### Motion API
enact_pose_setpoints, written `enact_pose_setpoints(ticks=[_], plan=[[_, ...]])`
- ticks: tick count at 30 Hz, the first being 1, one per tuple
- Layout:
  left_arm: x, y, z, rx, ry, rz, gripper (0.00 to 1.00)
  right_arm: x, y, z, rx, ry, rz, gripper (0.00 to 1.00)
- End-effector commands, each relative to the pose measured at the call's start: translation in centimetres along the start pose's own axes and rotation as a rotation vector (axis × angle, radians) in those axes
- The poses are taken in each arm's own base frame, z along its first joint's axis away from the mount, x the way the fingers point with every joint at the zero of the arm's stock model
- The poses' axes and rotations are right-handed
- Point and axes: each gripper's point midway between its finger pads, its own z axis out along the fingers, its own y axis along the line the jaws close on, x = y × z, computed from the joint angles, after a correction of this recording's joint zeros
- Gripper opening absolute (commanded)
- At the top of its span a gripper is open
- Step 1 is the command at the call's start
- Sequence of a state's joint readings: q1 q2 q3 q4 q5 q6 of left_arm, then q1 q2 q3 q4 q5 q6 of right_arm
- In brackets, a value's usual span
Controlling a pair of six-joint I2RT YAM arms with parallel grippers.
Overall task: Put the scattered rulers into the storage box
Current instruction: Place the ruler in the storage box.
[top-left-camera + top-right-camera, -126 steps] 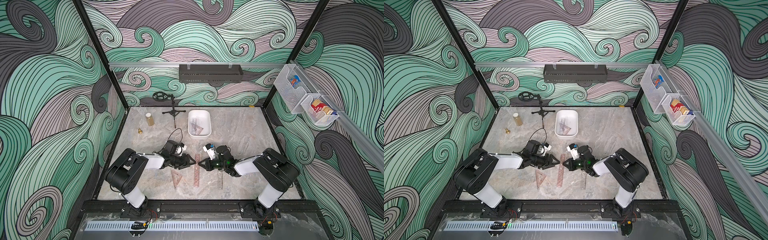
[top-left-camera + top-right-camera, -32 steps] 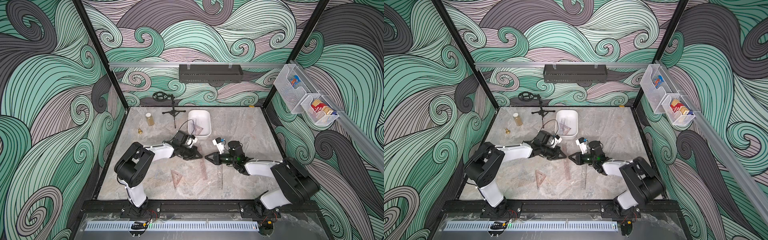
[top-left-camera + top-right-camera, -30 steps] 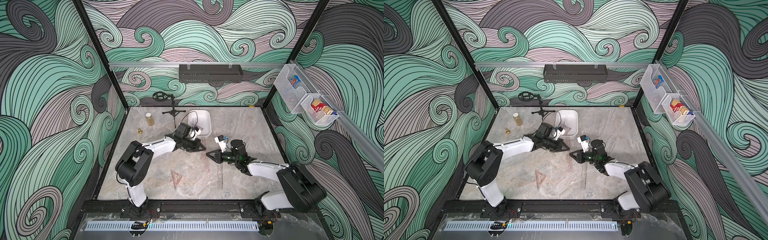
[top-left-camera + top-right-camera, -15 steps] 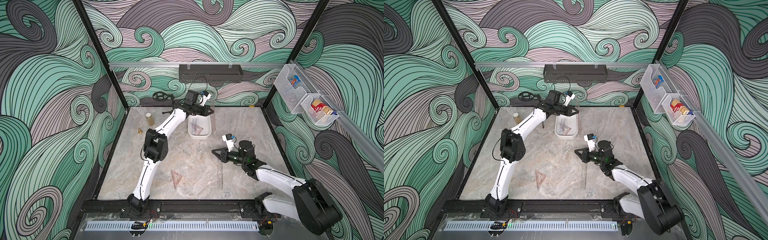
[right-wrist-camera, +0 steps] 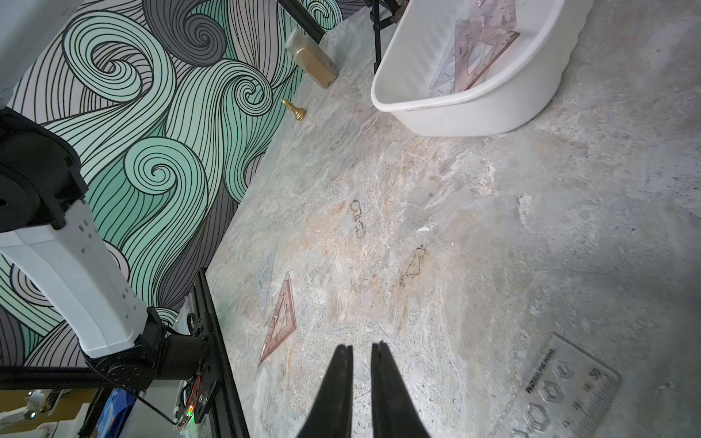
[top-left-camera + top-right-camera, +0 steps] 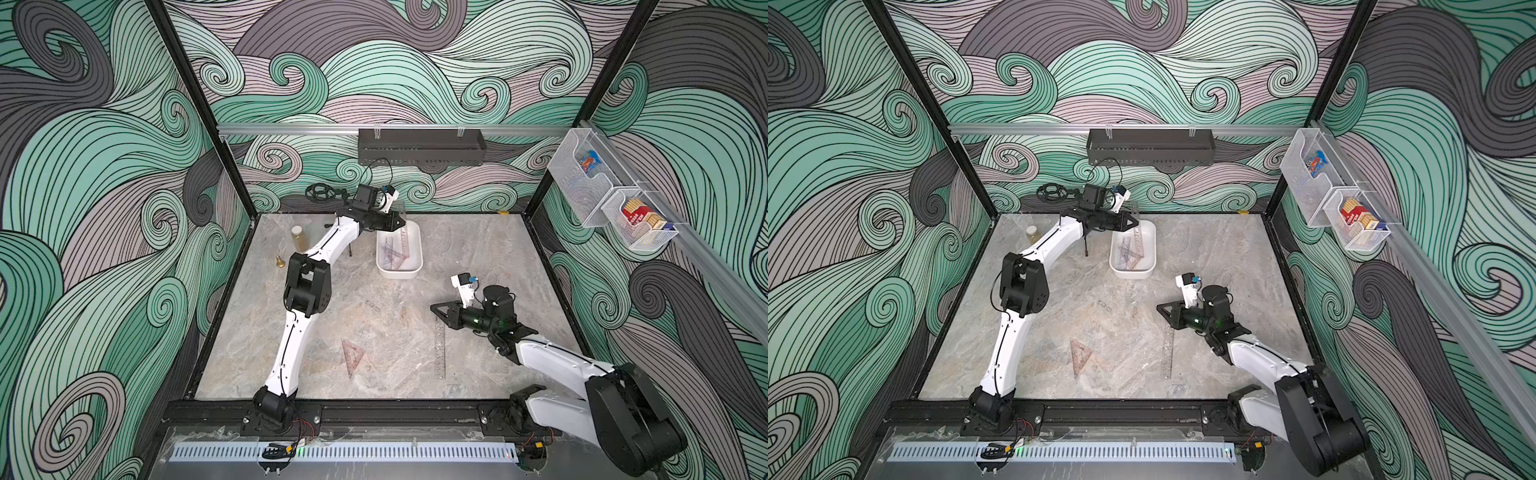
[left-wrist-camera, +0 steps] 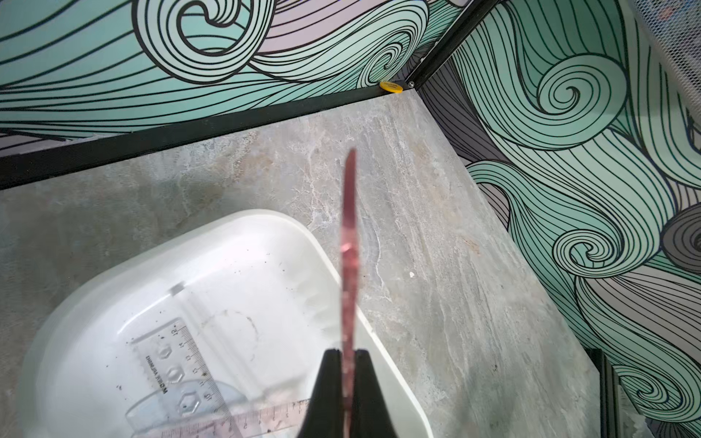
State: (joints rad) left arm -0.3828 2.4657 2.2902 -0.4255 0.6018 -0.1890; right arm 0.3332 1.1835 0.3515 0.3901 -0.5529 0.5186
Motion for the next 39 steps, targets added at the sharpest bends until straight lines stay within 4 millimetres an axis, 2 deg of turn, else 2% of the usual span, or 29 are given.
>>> enact_pose_setpoints(ticks=[1, 4, 14, 17, 19, 24, 27, 30, 34, 37, 39], plan=[[1.6, -0.4, 1.7, 0.036, 0.036, -0.001, 0.00, 0.1, -0.2, -0.1, 0.002, 0.002, -0.009, 0.15], [2.9, -0.1, 2.3, 0.031, 0.067, -0.014, 0.00, 0.1, -0.4, -0.1, 0.012, 0.002, -0.011, 0.16], [5.6, 0.8, 3.2, 0.007, 0.125, -0.036, 0.00, 0.0, -1.0, 0.2, 0.033, 0.004, -0.011, 0.16], [6.3, 1.2, 3.6, -0.006, 0.143, -0.036, 0.04, 0.0, -1.1, 0.4, 0.034, 0.008, -0.010, 0.16], [6.4, 1.4, 3.6, -0.016, 0.145, -0.036, 0.09, -0.2, -1.1, 0.5, 0.034, 0.008, -0.013, 0.16], [5.6, 1.6, 3.1, -0.056, 0.124, -0.032, 0.38, -0.2, -1.2, 0.6, 0.039, 0.009, -0.016, 0.16], [4.2, 1.4, 1.9, -0.094, 0.094, -0.042, 0.54, 0.1, -1.4, 0.6, 0.042, 0.023, -0.005, 0.18], [2.4, 1.4, 0.0, -0.156, 0.050, -0.043, 0.65, 0.9, -2.1, 0.4, 0.071, 0.040, 0.027, 0.19], [0.5, 0.2, -3.4, -0.220, 0.003, -0.073, 0.65, 2.7, -4.2, -0.3, 0.174, 0.068, 0.094, 0.30], [0.9, -2.4, -6.0, -0.209, 0.009, -0.143, 0.65, 3.7, -5.8, -1.3, 0.292, 0.095, 0.141, 0.40], [3.0, -4.9, -7.0, -0.167, 0.030, -0.169, 0.64, 5.1, -6.2, -2.0, 0.341, 0.128, 0.162, 0.48]])
